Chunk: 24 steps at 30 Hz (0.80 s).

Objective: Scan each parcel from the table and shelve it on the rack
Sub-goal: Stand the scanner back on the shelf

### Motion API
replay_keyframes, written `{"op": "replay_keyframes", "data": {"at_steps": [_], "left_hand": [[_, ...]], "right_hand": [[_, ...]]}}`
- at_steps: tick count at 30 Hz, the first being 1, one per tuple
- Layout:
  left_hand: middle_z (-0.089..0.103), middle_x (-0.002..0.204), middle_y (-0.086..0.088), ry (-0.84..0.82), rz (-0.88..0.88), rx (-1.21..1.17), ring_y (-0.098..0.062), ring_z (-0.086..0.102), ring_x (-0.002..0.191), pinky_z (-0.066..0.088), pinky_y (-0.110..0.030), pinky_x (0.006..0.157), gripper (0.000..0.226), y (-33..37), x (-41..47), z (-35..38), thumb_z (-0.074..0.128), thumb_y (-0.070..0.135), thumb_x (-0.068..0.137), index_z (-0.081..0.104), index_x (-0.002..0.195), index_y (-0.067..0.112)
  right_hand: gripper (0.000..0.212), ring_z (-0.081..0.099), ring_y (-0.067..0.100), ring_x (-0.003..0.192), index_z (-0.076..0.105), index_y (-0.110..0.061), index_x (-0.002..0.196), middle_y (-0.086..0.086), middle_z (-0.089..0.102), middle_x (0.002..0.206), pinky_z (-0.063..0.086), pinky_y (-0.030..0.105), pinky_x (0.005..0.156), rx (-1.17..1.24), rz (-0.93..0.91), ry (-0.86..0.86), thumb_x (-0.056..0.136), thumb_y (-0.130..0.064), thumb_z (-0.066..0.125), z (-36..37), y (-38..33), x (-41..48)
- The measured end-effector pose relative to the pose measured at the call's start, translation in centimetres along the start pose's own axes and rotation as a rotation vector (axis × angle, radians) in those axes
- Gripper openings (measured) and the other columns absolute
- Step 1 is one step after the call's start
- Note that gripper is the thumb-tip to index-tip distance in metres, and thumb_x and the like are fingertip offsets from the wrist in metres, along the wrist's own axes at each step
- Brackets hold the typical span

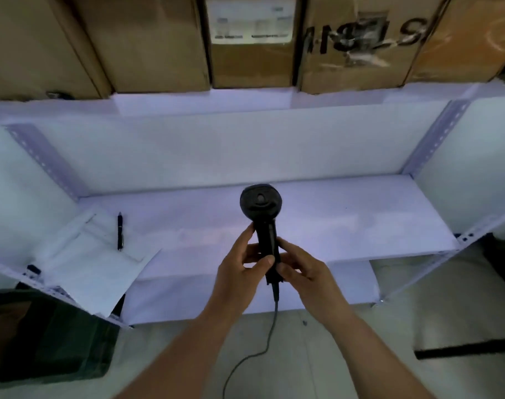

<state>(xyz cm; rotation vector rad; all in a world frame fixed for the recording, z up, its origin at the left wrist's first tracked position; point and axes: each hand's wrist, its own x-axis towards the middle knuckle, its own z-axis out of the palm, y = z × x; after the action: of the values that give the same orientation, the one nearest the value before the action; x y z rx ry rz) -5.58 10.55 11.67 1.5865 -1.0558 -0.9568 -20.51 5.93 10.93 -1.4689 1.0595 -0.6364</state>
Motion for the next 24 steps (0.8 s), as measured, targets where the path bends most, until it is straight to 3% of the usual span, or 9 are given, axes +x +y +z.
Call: {"op": "replay_keyframes", "data": {"at_steps": [5,9,14,17,19,24], "left_hand": [[0.07,0.108,0.012,-0.017,-0.053,-0.019,-0.002,0.065,0.102,0.052,-0.035,0.095,0.061,-5.1,3.9,1.2,0.062,0.009,0.091,0.039,0.13,0.05],[0.07,0.108,0.01,-0.048,-0.082,-0.014,-0.003,0.065,0.101,0.051,-0.035,0.096,0.065,-8.5,7.0,1.7,0.062,0.007,0.091,0.038,0.144,0.037],[0.071,0.109,0.007,-0.035,-0.08,0.013,-0.012,0.068,0.099,0.053,-0.041,0.095,0.064,-12.1,10.6,2.3,0.063,0.012,0.091,0.038,0.144,0.037],[0.071,0.109,0.003,-0.038,-0.088,0.007,-0.013,0.069,0.096,0.054,-0.042,0.093,0.062,-13.2,12.5,2.7,0.063,0.011,0.092,0.04,0.144,0.033],[0.07,0.109,0.002,-0.032,-0.103,0.0,-0.013,0.07,0.095,0.055,-0.042,0.092,0.059,-13.7,13.8,3.0,0.063,0.011,0.092,0.042,0.143,0.03],[0.069,0.112,0.0,-0.023,-0.148,0.002,-0.017,0.068,0.099,0.053,-0.044,0.095,0.052,-15.4,16.1,3.7,0.064,0.015,0.092,0.044,0.138,0.027]], "right_hand": [[0.045,0.071,0.01,0.088,0.053,-0.027,0.138,-0.009,0.073,0.098,0.055,0.025,0.077,0.031,0.077,0.045,0.099,-0.004,0.054,1.1,4.7,3.9],[0.044,0.072,0.015,0.087,0.052,-0.024,0.139,-0.001,0.072,0.104,0.057,0.03,0.08,0.044,0.097,0.044,0.099,-0.005,0.053,2.1,7.9,7.3],[0.042,0.07,0.007,0.078,0.054,-0.032,0.13,-0.012,0.071,0.084,0.055,0.028,0.076,0.092,0.111,0.032,0.099,-0.004,0.052,2.8,10.6,11.2],[0.041,0.07,0.011,0.081,0.054,-0.039,0.125,-0.015,0.071,0.077,0.056,0.036,0.079,0.067,0.115,0.047,0.1,-0.006,0.051,2.9,11.7,13.3],[0.041,0.069,0.015,0.08,0.055,-0.032,0.131,-0.013,0.07,0.075,0.056,0.041,0.08,0.082,0.118,0.065,0.1,-0.006,0.051,3.0,12.3,14.5],[0.038,0.07,0.013,0.077,0.057,-0.025,0.134,-0.005,0.071,0.083,0.057,0.035,0.076,0.099,0.155,0.087,0.101,-0.008,0.051,3.1,13.8,17.0]]}}
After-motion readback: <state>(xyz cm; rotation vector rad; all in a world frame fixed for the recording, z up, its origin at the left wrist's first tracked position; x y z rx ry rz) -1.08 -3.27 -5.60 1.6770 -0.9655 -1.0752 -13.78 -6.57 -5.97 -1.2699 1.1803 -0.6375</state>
